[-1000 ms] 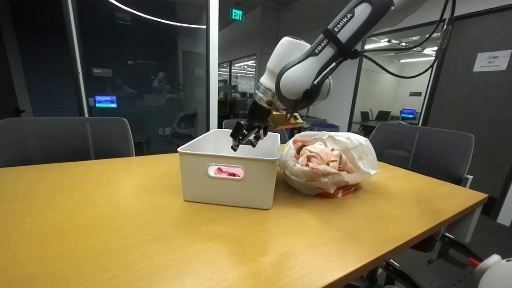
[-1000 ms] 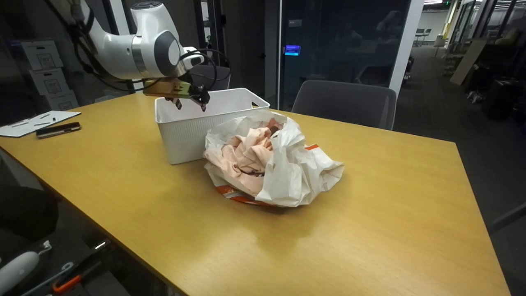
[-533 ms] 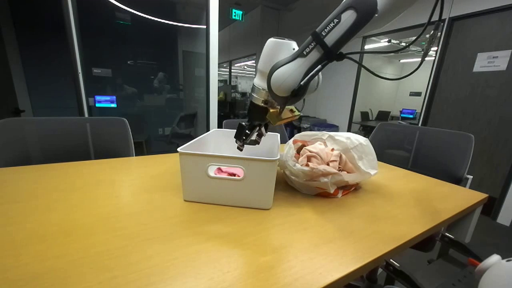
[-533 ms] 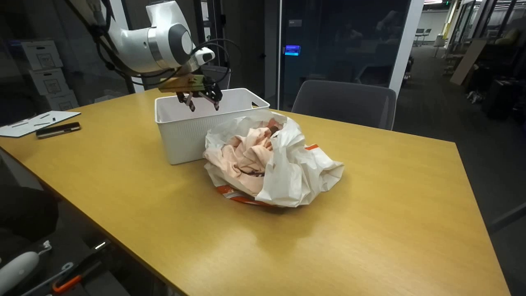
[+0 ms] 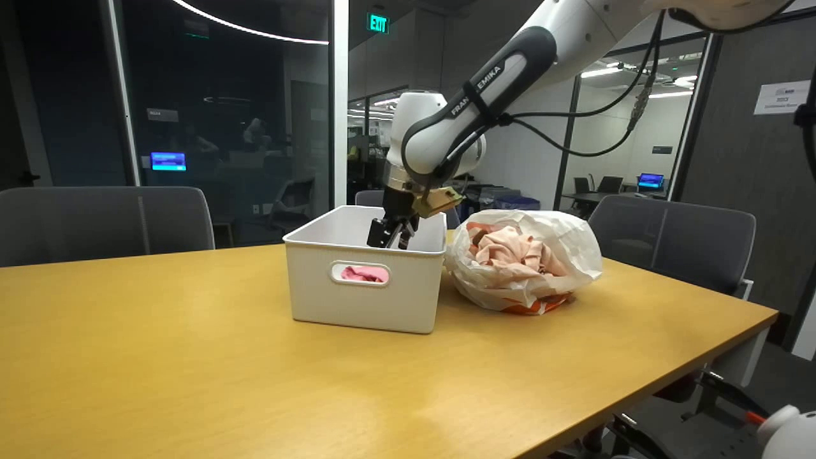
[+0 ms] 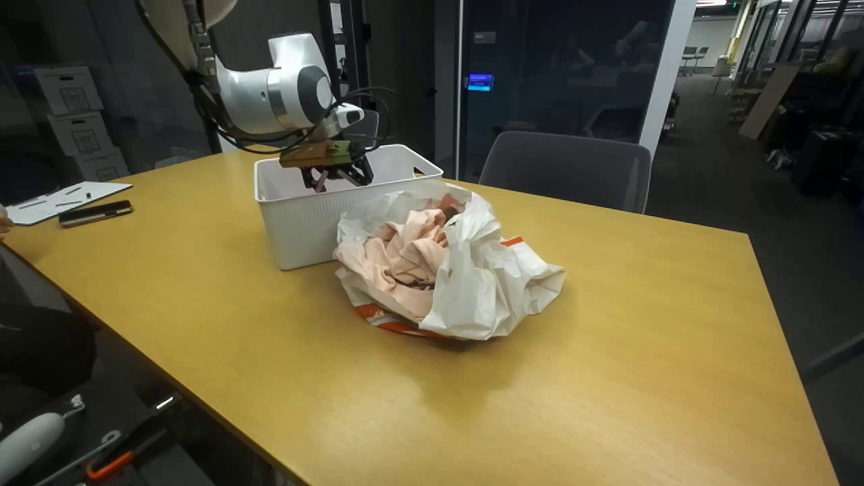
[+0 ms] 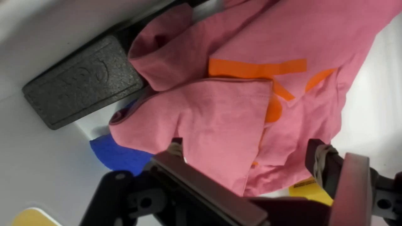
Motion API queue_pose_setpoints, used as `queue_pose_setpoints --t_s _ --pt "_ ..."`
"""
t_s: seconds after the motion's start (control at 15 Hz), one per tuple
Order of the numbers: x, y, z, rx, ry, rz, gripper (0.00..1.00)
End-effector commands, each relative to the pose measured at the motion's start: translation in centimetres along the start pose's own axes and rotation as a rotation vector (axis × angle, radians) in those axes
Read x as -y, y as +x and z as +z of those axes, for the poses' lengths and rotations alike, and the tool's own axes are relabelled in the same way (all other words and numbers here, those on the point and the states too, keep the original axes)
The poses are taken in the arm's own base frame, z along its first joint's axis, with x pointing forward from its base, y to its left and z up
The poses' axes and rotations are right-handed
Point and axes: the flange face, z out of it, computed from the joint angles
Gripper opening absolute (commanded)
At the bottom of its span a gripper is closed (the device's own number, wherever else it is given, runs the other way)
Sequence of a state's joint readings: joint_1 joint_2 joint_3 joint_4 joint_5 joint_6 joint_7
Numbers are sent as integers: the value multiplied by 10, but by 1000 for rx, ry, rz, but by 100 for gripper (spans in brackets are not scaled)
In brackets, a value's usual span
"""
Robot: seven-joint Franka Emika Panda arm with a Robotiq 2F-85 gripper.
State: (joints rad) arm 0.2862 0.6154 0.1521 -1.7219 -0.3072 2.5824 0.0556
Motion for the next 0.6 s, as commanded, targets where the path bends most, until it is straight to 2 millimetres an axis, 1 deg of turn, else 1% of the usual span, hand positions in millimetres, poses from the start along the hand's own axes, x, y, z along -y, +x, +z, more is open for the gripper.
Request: queue_pose_setpoints --t_s 0.0,0.27,0.53 --pt "-9 11 27 0 -17 -44 100" --pt "-16 12 44 18 -17 -48 100" --pt "-16 6 59 49 -3 -51 100"
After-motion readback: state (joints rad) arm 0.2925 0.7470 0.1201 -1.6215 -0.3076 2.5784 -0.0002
